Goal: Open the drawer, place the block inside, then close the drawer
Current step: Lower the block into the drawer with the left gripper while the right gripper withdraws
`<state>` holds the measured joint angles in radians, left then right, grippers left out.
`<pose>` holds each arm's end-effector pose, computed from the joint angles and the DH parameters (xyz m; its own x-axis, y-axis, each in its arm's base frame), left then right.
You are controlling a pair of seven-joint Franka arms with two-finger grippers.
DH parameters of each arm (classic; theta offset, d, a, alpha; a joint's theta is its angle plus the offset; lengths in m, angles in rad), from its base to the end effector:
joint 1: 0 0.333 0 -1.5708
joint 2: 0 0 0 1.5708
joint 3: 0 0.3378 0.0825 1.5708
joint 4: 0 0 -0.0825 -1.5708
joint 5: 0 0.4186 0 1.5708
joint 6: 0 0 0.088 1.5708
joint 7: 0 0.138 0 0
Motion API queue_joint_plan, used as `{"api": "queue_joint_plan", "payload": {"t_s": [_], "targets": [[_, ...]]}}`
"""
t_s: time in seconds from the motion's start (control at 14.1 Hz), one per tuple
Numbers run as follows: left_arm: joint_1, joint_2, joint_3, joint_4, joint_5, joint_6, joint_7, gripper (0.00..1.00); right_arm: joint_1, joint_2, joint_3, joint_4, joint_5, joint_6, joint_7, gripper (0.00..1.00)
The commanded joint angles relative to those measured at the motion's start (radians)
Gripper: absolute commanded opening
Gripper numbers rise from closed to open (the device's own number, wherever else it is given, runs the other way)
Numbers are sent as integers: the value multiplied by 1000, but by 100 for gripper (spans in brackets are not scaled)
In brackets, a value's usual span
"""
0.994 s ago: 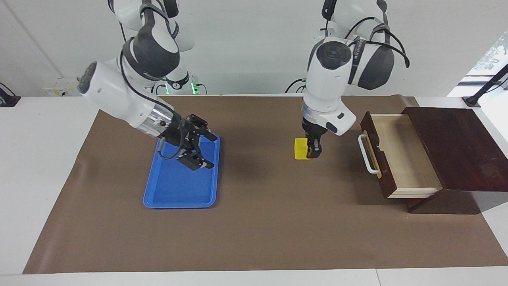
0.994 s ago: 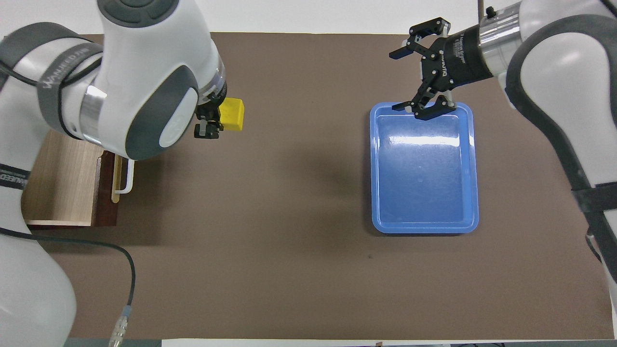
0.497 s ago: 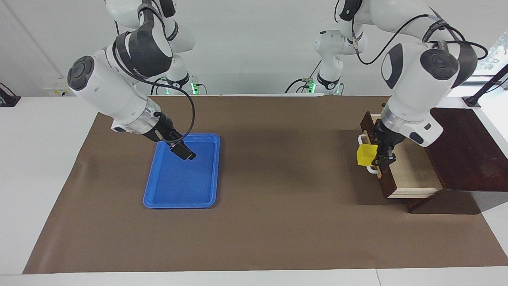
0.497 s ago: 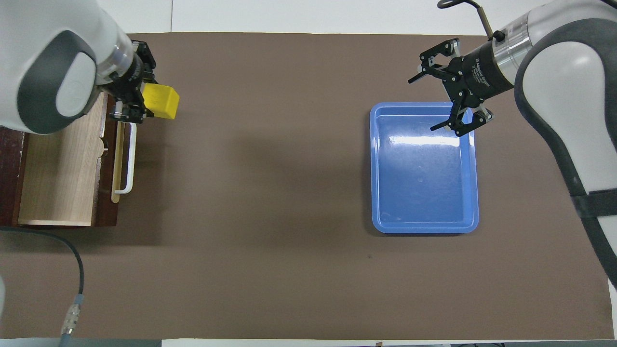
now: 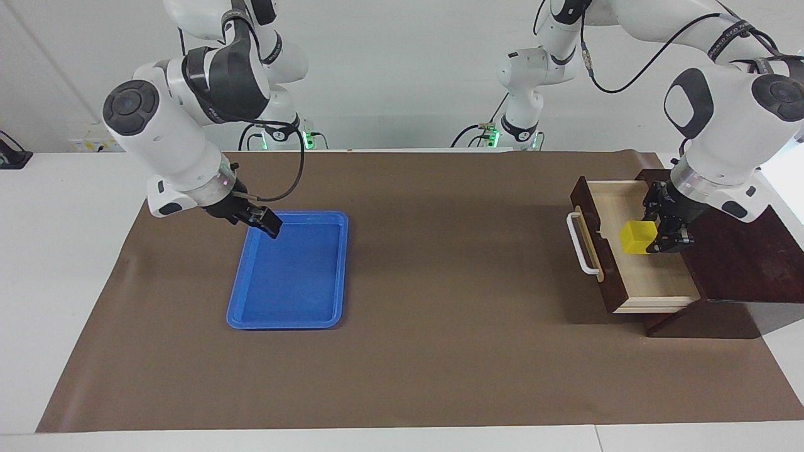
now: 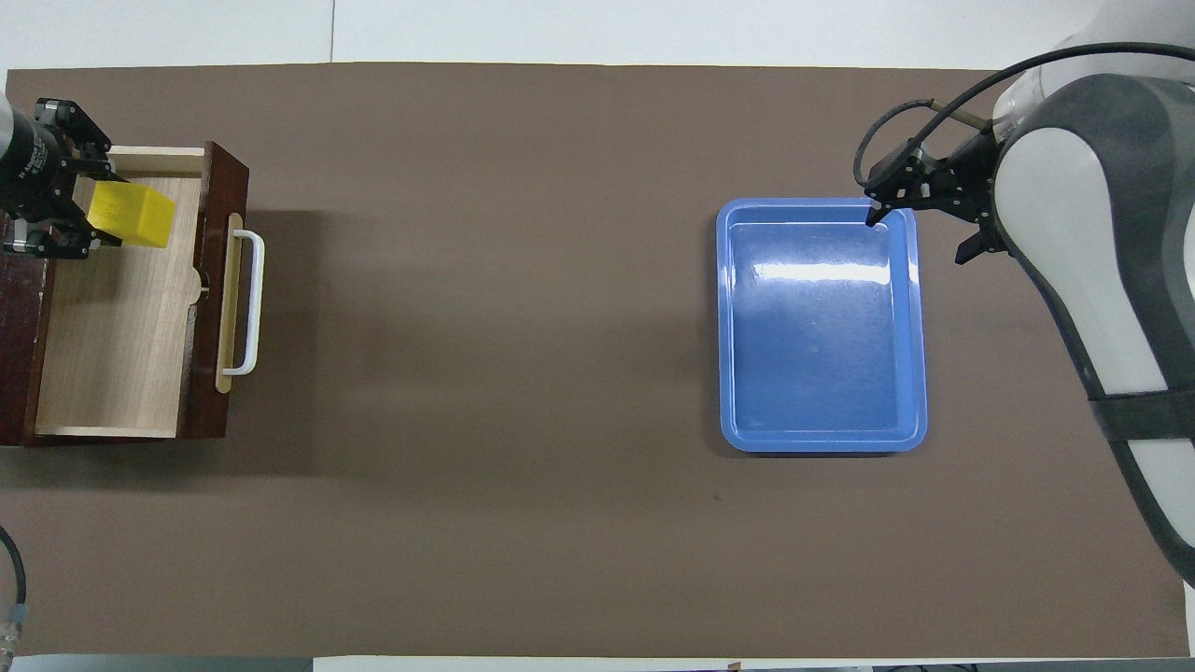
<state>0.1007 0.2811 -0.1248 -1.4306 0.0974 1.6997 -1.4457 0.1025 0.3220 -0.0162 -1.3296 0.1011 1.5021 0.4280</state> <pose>0.6853 0.0055 0.5200 0.1571 0.9857 0.0601 0.9875 -0.1563 -0.0177 0.6717 0.0742 0.5269 0.9284 -0.3280 -0.1748 -0.3372 -0.9411 -0.0252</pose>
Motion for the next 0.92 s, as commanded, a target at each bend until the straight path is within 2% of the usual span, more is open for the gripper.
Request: {"api": "queue_joint_plan", "payload": {"t_s": [0.0, 0.21, 0.5, 0.64, 0.85], "targets": [[50, -83, -10, -160, -8, 101, 21, 0, -36, -98, 7, -75, -66, -11, -229, 100], [71, -112, -10, -246, -14, 147, 22, 0, -90, -236, 8, -196, -77, 0, -409, 100], [90, -158, -9, -356, -73, 196, 54, 0, -165, -369, 28, -279, -81, -13, -547, 100], [91, -177, -9, -416, -80, 242, 56, 0, -204, -405, 56, -296, -81, -54, -587, 100], [91, -210, -7, -493, -81, 314, 56, 0, -259, -413, 117, -295, -83, -121, -597, 100]]}}
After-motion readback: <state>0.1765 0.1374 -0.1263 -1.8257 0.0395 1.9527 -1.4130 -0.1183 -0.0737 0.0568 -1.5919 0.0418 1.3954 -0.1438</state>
